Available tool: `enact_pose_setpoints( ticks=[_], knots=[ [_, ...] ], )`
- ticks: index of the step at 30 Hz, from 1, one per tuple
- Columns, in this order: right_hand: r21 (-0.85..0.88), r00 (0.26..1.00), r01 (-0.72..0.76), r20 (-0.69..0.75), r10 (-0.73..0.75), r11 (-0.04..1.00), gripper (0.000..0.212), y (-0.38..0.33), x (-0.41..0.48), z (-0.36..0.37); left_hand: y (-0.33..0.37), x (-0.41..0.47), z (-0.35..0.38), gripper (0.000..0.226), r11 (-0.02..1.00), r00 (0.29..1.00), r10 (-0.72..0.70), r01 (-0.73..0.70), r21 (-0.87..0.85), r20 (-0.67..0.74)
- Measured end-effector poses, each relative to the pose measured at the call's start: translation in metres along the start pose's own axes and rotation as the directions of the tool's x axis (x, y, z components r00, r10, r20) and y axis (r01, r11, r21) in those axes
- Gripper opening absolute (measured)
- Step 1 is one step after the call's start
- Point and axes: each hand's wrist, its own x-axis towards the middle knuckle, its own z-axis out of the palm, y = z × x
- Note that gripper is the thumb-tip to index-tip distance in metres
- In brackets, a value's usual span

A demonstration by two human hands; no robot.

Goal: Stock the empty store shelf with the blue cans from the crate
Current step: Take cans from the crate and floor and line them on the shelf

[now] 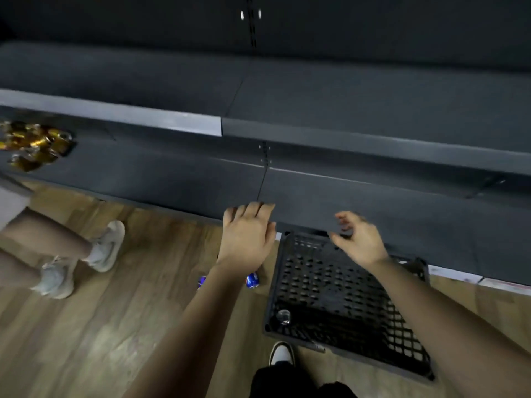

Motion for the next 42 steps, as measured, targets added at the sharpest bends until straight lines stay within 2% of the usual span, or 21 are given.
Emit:
enact_pose_setpoints(
  ticks=[4, 11, 16, 22, 25, 28, 32, 34, 37, 40, 42],
  knots=[
    [-0.036, 0.995, -0.007, 0.100, 0.011, 0.999, 0.049, 0.059, 0.014, 0.070, -0.013, -0.017, 0.086, 0.048, 0.998, 0.998, -0.047, 0.048, -0.040, 0.041],
    [-0.075, 0.982, 0.031, 0.190, -0.016, 0.997, 0.051, 0.147, 0.028, 0.169, -0.035, -0.045, 0.223, 0.048, 0.996, 0.991, -0.084, 0.088, -0.031, 0.100],
    [-0.119, 0.936, 0.068, 0.352, -0.022, 0.991, 0.055, 0.192, 0.039, 0.222, -0.050, -0.061, 0.285, 0.047, 0.995, 0.988, -0.102, 0.103, 0.003, 0.115],
    [-0.187, 0.822, 0.120, 0.569, 0.009, 0.975, 0.065, 0.219, 0.041, 0.276, -0.066, -0.082, 0.329, 0.036, 0.989, 0.983, -0.147, 0.149, -0.013, 0.109],
    [-0.190, 0.801, 0.138, 0.598, 0.003, 0.972, 0.072, 0.228, 0.037, 0.303, -0.074, -0.093, 0.347, 0.032, 0.988, 0.981, -0.155, 0.154, 0.014, 0.113],
    [-0.133, 0.777, 0.150, 0.629, -0.034, 0.980, 0.064, 0.233, 0.031, 0.323, -0.080, -0.102, 0.361, 0.034, 0.988, 0.980, -0.156, 0.154, 0.027, 0.122],
    [-0.089, 0.702, 0.237, 0.704, -0.107, 0.967, 0.065, 0.247, 0.016, 0.356, -0.083, -0.116, 0.375, 0.035, 0.984, 0.969, -0.179, 0.178, 0.023, 0.170],
    [-0.026, 0.674, 0.235, 0.725, -0.144, 0.972, 0.063, 0.252, 0.009, 0.368, -0.084, -0.123, 0.378, 0.037, 0.984, 0.965, -0.178, 0.177, 0.023, 0.191],
    [-0.013, 0.641, 0.287, 0.746, -0.182, 0.958, 0.072, 0.258, 0.006, 0.383, -0.087, -0.128, 0.381, 0.040, 0.984, 0.961, -0.179, 0.176, 0.035, 0.210],
    [-0.048, 0.660, 0.326, 0.727, -0.191, 0.944, 0.056, 0.258, 0.001, 0.388, -0.086, -0.129, 0.382, 0.040, 0.982, 0.960, -0.186, 0.183, 0.036, 0.207],
    [-0.055, 0.719, 0.409, 0.634, -0.285, 0.911, 0.038, 0.247, 0.000, 0.388, -0.085, -0.129, 0.382, 0.039, 0.982, 0.961, -0.188, 0.184, 0.040, 0.201]
  ],
)
